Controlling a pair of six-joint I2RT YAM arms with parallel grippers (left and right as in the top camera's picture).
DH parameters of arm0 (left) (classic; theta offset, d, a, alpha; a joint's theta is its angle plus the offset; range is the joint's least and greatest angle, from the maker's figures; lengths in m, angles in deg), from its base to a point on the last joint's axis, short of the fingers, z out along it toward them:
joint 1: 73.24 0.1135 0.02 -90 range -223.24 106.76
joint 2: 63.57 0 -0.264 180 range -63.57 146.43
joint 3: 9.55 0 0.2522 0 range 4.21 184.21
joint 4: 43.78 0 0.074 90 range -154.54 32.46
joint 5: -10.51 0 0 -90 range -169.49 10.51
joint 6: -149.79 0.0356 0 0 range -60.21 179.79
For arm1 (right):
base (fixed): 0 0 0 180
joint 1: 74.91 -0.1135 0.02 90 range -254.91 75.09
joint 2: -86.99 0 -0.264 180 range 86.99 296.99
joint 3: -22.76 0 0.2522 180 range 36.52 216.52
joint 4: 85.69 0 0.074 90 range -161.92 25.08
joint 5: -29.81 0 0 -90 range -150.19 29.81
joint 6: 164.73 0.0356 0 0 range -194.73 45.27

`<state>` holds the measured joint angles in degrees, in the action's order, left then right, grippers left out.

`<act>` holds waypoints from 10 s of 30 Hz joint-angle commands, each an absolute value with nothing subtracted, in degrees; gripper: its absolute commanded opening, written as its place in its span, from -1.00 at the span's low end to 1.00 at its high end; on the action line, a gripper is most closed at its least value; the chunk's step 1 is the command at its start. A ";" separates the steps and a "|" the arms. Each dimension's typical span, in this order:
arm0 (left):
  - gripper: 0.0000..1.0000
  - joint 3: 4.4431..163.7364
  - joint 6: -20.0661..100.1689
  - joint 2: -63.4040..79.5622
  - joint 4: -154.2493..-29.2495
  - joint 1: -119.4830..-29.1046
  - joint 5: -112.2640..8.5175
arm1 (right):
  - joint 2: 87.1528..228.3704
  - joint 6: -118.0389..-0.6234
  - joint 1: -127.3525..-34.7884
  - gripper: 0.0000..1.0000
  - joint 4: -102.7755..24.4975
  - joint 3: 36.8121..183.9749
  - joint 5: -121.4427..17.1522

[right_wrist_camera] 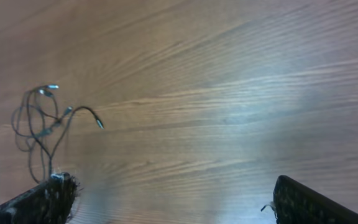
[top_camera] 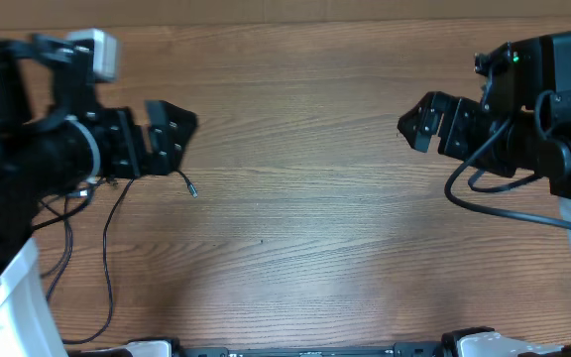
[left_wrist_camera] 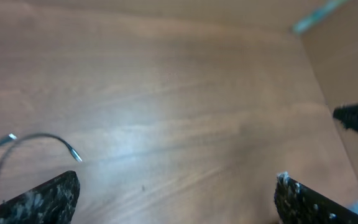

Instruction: Untangle cables

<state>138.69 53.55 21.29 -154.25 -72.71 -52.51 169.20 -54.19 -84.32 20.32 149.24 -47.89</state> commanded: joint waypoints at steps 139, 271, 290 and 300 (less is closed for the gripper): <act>0.99 17.82 40.04 -41.70 -102.54 -88.16 -76.09 | 116.48 -64.40 -79.44 1.00 -71.41 65.40 -58.67; 0.99 4.49 49.07 -63.36 -60.53 -80.29 -95.94 | 87.26 -64.34 -76.38 1.00 -67.10 36.99 -59.26; 0.99 4.49 49.07 -63.36 -60.53 -80.29 -95.94 | 87.26 -64.34 -76.38 1.00 -67.10 36.99 -59.26; 0.99 4.49 49.07 -63.36 -60.53 -80.29 -95.94 | 87.26 -64.34 -76.38 1.00 -67.10 36.99 -59.26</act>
<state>4.71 47.97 -62.92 -60.57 -80.69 -96.00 87.79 -64.12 -76.71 -66.80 37.58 -59.11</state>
